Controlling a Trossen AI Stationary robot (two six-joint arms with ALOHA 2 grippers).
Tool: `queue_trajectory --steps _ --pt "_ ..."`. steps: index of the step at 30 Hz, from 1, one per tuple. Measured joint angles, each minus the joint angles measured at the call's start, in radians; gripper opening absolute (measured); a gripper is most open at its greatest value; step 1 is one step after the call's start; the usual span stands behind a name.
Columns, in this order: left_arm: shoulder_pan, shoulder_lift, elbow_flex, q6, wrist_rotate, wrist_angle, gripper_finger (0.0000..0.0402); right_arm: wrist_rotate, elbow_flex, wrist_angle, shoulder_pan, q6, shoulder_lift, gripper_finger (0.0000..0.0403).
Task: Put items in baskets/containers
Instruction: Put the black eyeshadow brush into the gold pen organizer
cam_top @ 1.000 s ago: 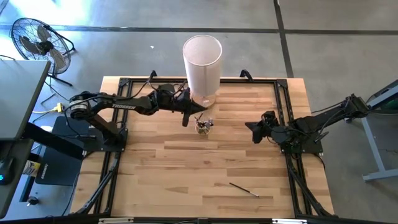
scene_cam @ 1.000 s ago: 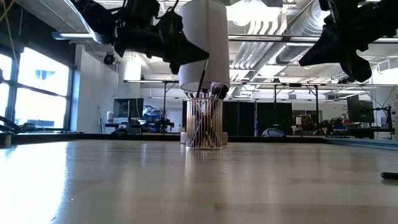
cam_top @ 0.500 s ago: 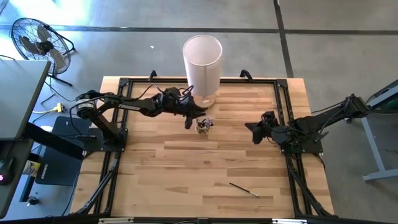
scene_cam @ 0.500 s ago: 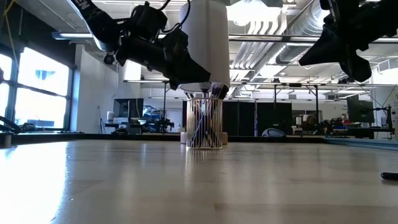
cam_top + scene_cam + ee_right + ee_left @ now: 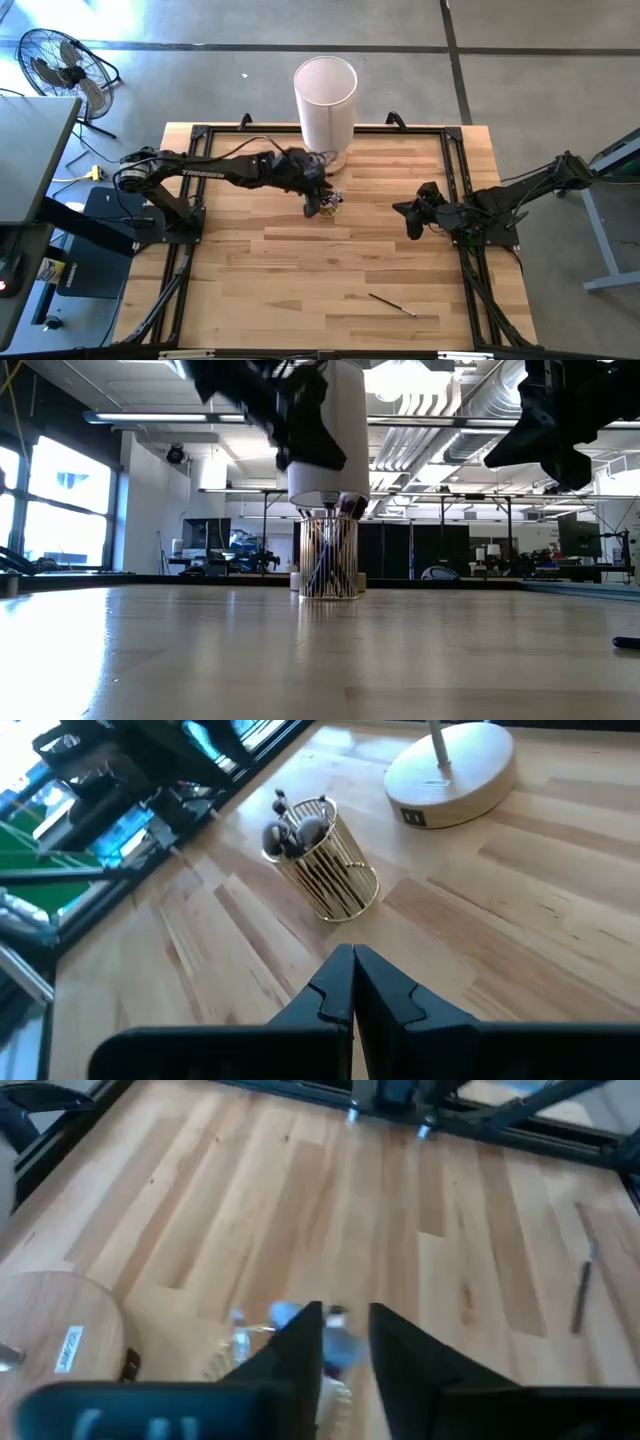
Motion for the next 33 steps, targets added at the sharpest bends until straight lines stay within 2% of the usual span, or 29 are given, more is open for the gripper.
queue_trajectory --steps 2,5,9,15,20,23,27,31,33 --pt "-0.051 -0.002 0.07 -0.03 -0.057 -0.108 0.0053 -0.017 0.0 0.0 0.0 -0.035 0.0 0.0" --pt "-0.124 -0.002 0.128 -0.09 -0.107 -0.184 0.001 -0.063 0.0 0.0 0.0 -0.079 0.0 0.0" --pt "-0.215 -0.002 0.141 -0.205 -0.152 -0.178 0.0012 -0.105 0.0 0.0 0.0 -0.141 0.0 0.0" --pt "-0.36 0.014 0.14 -0.37 -0.209 -0.289 0.0003 -0.131 0.0 0.008 0.0 -0.198 0.0 0.0" --pt "-0.484 0.065 0.136 -0.389 -0.271 -0.353 0.0001 -0.22 0.004 0.099 0.012 -0.205 0.012 0.0" --pt "-0.52 0.074 0.06 -0.398 -0.267 -0.316 0.0001 -0.2 0.054 0.118 0.049 -0.225 0.071 0.0" --pt "-0.544 0.043 -0.11 -0.444 -0.269 -0.105 0.0 -0.152 0.186 0.098 0.102 -0.247 0.23 0.0" --pt "-0.548 -0.021 -0.259 -0.461 -0.262 0.083 0.0 -0.181 0.387 -0.059 0.136 -0.203 0.433 0.0" --pt "-0.546 -0.05 -0.297 -0.464 -0.261 0.142 0.0 -0.238 0.506 -0.195 0.15 -0.149 0.536 0.0"
